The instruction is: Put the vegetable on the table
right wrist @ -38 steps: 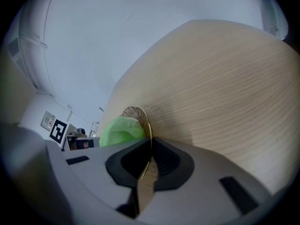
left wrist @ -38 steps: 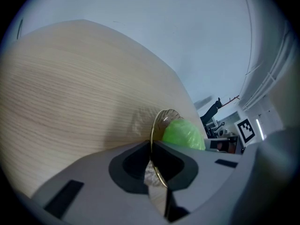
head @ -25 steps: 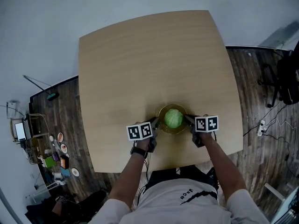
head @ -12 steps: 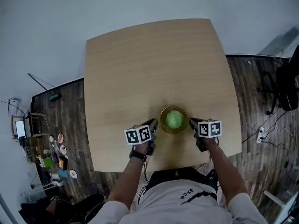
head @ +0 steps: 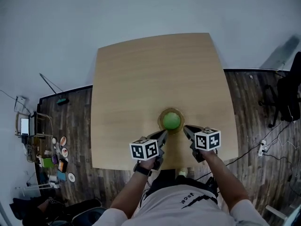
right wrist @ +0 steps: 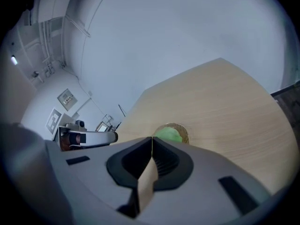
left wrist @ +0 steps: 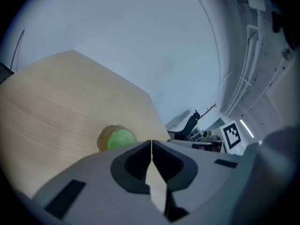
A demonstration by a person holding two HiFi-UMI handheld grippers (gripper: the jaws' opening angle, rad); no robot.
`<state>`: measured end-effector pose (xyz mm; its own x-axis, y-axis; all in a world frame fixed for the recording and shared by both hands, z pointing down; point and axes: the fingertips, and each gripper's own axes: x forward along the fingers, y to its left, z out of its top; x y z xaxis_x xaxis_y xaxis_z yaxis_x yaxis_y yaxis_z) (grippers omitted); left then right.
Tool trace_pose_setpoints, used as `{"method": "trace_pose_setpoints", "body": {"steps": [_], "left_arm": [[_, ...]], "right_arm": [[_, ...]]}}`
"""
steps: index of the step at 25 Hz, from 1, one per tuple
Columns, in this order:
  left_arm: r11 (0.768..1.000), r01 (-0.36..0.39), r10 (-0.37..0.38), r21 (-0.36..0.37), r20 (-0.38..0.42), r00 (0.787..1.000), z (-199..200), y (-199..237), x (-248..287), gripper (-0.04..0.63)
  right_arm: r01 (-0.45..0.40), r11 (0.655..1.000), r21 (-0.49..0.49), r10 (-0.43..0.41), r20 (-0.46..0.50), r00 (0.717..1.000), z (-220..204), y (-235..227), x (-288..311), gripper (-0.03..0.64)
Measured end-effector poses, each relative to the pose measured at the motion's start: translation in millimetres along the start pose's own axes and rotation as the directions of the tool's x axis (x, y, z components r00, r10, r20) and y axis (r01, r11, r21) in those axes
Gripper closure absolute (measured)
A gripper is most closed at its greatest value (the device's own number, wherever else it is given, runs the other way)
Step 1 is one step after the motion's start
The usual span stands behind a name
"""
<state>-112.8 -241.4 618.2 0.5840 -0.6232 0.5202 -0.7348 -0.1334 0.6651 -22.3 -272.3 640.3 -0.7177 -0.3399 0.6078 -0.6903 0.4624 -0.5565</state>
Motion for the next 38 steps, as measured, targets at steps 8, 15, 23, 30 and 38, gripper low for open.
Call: {"method": "trace_pose_setpoints", "body": {"steps": [8, 15, 23, 30, 38], "left_arm": [[0.996, 0.026, -0.038, 0.088, 0.139, 0.99, -4.4, -87.1, -45.8, 0.581], [0.986, 0.006, -0.053, 0.169, 0.275, 0.96, -13.5, -136.5, -85.1, 0.581], [0.958, -0.057, -0.062, 0.282, 0.396, 0.916, -10.2, -181.3, -122.8, 0.581], [0.959, -0.058, -0.072, 0.278, 0.434, 0.898, -13.6, -194.4, -136.1, 0.581], [0.946, -0.088, -0.06, 0.312, 0.435, 0.898, -18.2, -196.6, -139.3, 0.581]], "right_arm": [[-0.081, 0.994, -0.075, 0.09, 0.124, 0.988, 3.9, 59.0, -68.2, 0.601], [-0.063, 0.982, -0.177, 0.11, 0.27, 0.957, 14.3, 99.1, -125.5, 0.603], [-0.052, 0.969, -0.24, 0.142, 0.375, 0.916, 17.6, 125.0, -173.3, 0.603], [-0.049, 0.955, -0.294, 0.165, 0.387, 0.907, 10.5, 140.5, -186.5, 0.603], [-0.035, 0.946, -0.321, 0.169, 0.4, 0.901, 6.7, 146.8, -191.2, 0.603]]}}
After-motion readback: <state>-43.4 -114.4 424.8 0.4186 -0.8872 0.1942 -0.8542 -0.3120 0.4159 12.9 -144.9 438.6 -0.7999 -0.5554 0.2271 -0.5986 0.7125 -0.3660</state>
